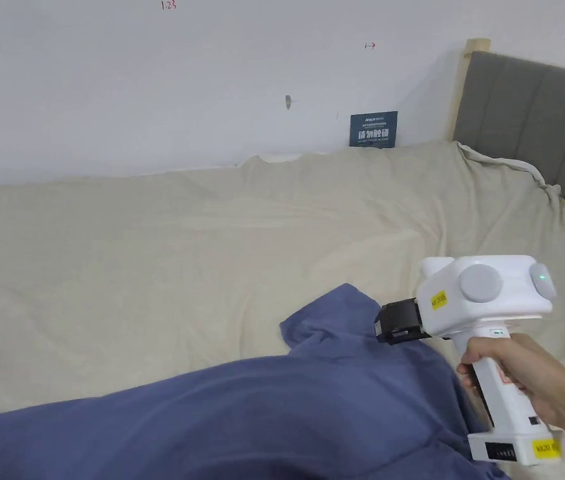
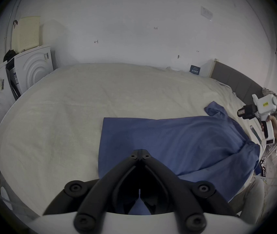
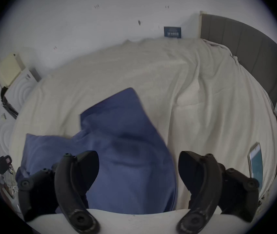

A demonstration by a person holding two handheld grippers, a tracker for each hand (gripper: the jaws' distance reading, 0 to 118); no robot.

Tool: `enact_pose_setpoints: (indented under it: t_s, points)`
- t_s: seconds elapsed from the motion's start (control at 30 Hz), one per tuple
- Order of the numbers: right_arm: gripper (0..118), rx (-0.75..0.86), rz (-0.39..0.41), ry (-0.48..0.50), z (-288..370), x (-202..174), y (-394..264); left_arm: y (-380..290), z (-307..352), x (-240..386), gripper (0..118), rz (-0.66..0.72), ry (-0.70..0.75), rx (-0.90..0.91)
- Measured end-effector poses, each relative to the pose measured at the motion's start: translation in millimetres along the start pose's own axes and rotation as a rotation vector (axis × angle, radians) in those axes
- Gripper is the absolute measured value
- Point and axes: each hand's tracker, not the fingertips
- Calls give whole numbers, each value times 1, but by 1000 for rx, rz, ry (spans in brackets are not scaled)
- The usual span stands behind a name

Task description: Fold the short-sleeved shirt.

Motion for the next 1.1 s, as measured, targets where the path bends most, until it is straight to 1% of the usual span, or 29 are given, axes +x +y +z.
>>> enact_pose_setpoints:
  t_s: [0.07, 0.1, 0.13, 0.17, 0.2, 0.23, 0.27, 0.3, 0.33, 0.37, 0.4, 0.47, 0.5, 0.6, 0.67, 0.7, 0.73, 0.77, 0.83, 0.87, 0.9, 0.97, 1.1]
  points:
    - [98, -60, 7, -25, -23, -1, 13, 0, -5, -3, 0, 10, 10, -16]
    - [98, -84, -3, -51, -31, -1, 16, 0, -8, -5, 0, 17, 14, -28]
    - [98, -91, 16, -48, -40, -1, 18, 0, -10, -8, 0, 21, 18, -34]
    - [93, -98, 24, -53, -47, 0, 18, 0, -12, -10, 0, 24, 25, -39]
    - [79, -105, 13, -55, -47, -5, 17, 0, -14, -12, 0, 28, 33, -48]
    - [53, -115, 5, -45, -50, -5, 15, 0, -16, -13, 0, 29, 40, -57]
    - [19, -129, -11, -43, -52, -8, 12, 0, -17, -16, 0, 30, 46, -63]
    - [16, -131, -21, -77, -51, -14, 7, 0, -18, -18, 0, 33, 51, -66]
    - [16, -102, 38, -124, -53, -17, 10, 0, -19, -20, 0, 37, 54, -74]
    - [12, -113, 80, -112, -55, -19, 10, 0, -20, -21, 0, 39, 55, -78]
    - [3, -113, 108, -118, -56, -19, 9, 0, -21, -23, 0, 40, 56, -78]
    - [2, -115, 63, -112, -52, -15, 17, 1, -23, -26, 0, 47, 58, -83]
    - [2, -124, 25, -89, -48, -13, 19, 2, -24, -27, 0, 50, 59, -86]
    - [2, -107, 43, -82, -37, -13, 23, 10, -28, -30, 0, 45, 62, -89]
    - [2, -82, 68, -79, -26, -17, 25, 19, -37, -34, 0, 52, 32, -106]
    - [2, -81, 68, -78, -24, -17, 26, 23, -41, -36, 0, 58, 23, -111]
    - [2, -75, 66, -75, -22, -16, 28, 28, -49, -37, 3, 64, 23, -113]
    - [2, -68, 59, -75, -21, -16, 30, 34, -58, -40, 30, 69, 6, -131]
    - [2, -62, 56, -69, -18, -16, 31, 43, -81, -43, 101, 53, 21, -173]
    - [2, -58, 60, -65, -19, -15, 30, 47, -93, -44, 118, 34, 32, -212]
    - [2, -60, 58, -64, -19, -15, 30, 53, -101, -45, 118, 43, 31, -182]
    - [2, -65, 39, -59, -23, -13, 28, 64, -125, -48, 118, 29, 54, -248]
    - [2, -74, 15, -55, -30, -13, 24, 75, -170, -51, 118, 25, 137, -304]
